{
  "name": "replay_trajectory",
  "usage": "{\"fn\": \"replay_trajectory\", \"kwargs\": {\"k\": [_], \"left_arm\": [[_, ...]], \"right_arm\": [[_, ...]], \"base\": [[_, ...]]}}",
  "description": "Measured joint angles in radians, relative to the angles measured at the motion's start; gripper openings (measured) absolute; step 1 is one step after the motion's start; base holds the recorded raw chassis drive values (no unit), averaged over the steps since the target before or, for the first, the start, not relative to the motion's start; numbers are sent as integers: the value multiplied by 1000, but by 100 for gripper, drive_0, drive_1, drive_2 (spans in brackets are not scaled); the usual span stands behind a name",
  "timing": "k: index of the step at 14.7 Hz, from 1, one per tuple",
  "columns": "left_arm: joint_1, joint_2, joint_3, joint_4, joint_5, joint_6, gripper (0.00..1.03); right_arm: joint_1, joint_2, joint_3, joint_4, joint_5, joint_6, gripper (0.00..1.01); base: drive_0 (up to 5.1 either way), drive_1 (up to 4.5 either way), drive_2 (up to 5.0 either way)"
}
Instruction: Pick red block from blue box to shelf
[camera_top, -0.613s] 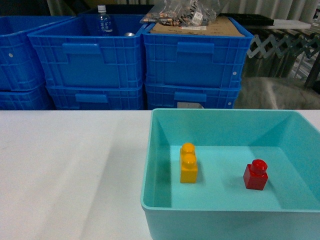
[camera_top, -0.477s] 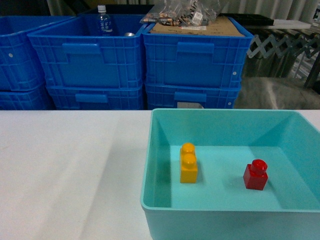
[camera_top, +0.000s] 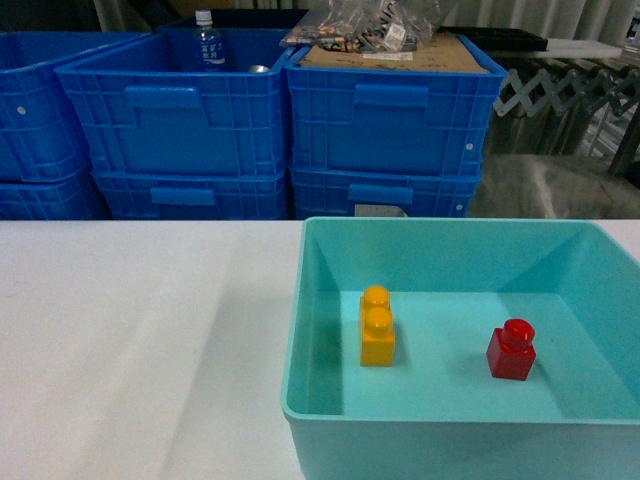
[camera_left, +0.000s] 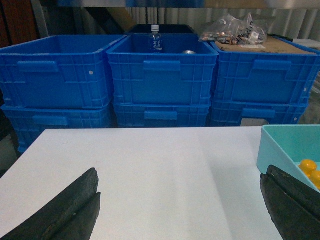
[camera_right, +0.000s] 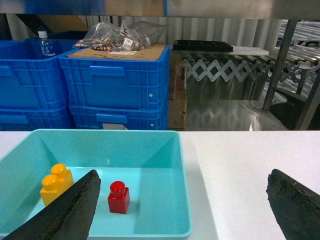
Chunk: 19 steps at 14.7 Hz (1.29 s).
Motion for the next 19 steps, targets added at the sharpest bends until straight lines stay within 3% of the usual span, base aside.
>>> {"fn": "replay_trajectory", "kwargs": {"k": [19], "left_arm": [[0,0,0,0,0,0,98]], "right_arm": [[0,0,0,0,0,0,98]], "base": [[0,0,0]]}}
